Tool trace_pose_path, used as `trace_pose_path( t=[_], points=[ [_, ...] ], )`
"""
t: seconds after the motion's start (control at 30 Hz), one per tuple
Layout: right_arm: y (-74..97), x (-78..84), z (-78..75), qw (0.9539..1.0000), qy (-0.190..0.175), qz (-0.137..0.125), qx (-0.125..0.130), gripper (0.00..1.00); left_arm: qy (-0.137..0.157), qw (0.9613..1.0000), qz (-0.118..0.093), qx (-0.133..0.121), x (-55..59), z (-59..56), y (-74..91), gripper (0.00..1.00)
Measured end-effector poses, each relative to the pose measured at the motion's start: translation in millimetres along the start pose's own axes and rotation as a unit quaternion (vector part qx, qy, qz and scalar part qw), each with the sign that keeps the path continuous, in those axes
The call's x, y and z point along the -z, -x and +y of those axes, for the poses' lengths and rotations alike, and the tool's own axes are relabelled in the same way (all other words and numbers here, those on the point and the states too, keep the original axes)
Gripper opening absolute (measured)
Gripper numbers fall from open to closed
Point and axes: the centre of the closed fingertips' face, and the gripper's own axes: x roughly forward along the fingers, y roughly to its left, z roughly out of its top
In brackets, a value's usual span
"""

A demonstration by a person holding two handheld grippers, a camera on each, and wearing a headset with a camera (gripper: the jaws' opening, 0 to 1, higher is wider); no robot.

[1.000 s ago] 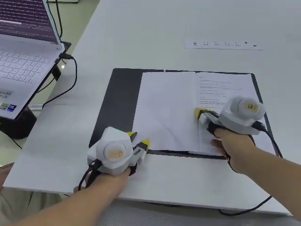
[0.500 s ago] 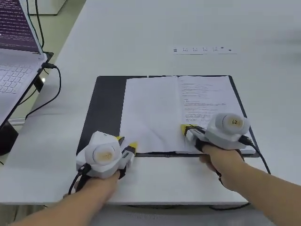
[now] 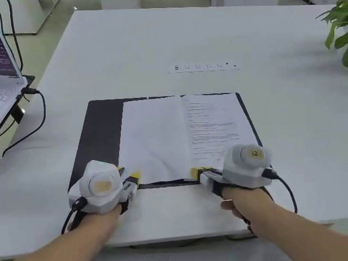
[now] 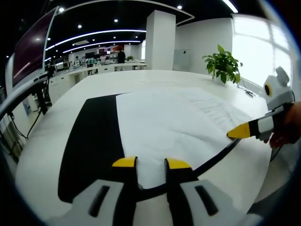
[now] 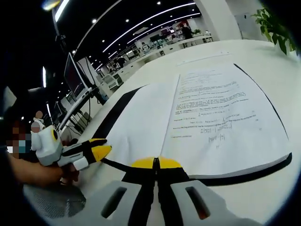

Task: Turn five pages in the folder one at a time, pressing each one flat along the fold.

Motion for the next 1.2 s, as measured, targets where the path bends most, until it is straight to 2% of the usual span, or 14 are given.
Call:
trace_pose_path(
  t=[0.1, 0.17, 0.2, 0.27, 0.4, 0.47, 0.57, 0.63, 0.8, 0.9, 0.97, 1.07, 1.13, 1.2],
  points=[
    [7.4, 9.1, 2.6, 0.9988, -0.042, 0.024, -0.008, 0.00, -0.002, 1.0000, 0.003, 0.000, 0.2, 0.2, -0.6, 0.22],
    [12.7, 16.6, 4.3, 0.9964, -0.067, 0.050, -0.016, 0.00, -0.001, 1.0000, 0.004, 0.000, 0.2, 0.5, -0.9, 0.22],
    [16.9, 25.6, 5.8, 0.9946, -0.067, 0.077, -0.019, 0.00, -0.003, 1.0000, 0.006, 0.000, 0.1, 0.5, -0.9, 0.22],
    [23.2, 19.4, 6.8, 0.9970, -0.049, 0.057, -0.016, 0.00, -0.001, 1.0000, 0.007, -0.001, -0.1, 0.4, -1.0, 0.22],
    [38.6, 7.4, 17.7, 0.9969, -0.066, 0.034, -0.026, 0.00, 0.010, 0.9998, 0.016, 0.007, -1.7, -0.3, -1.9, 0.23],
    [47.5, -2.1, 24.3, 0.9972, -0.067, 0.016, -0.029, 0.00, 0.039, 0.9982, 0.042, 0.017, -1.8, -2.7, -0.4, 0.25],
    [62.7, -17.2, 34.6, 0.9959, -0.080, -0.012, -0.039, 0.00, 0.079, 0.9928, 0.087, 0.026, -2.8, -7.2, 5.6, 0.22],
    [72.8, -26.6, 38.9, 0.9951, -0.085, -0.029, -0.040, 0.00, 0.098, 0.9916, 0.073, 0.040, -15.2, -12.2, 12.4, 0.24],
    [98.2, -47.2, 40.8, 0.9917, -0.105, -0.064, -0.036, 0.00, 0.163, 0.9833, 0.050, 0.065, -47.3, -21.9, 38.3, 0.33],
    [122.0, -62.5, 28.6, 0.9899, -0.113, -0.085, -0.005, 0.00, 0.162, 0.9835, 0.037, 0.070, -66.4, -21.7, 58.7, 0.39],
    [135.3, -72.8, 23.2, 0.9889, -0.107, -0.103, 0.008, 0.00, 0.157, 0.9852, 0.017, 0.067, -79.5, -21.9, 71.3, 0.43],
    [161.5, -86.7, 11.2, 0.9884, -0.075, -0.125, 0.043, 0.00, 0.150, 0.9870, -0.001, 0.059, -95.0, -21.0, 95.7, 0.51],
    [174.8, -89.9, 4.1, 0.9888, -0.055, -0.124, 0.062, 0.07, 0.144, 0.9881, -0.011, 0.051, -101.2, -19.0, 108.1, 0.57],
    [184.0, -91.0, -1.7, 0.9896, -0.035, -0.119, 0.074, 0.21, 0.133, 0.9900, -0.011, 0.045, -103.6, -17.4, 116.2, 0.66]
  ],
)
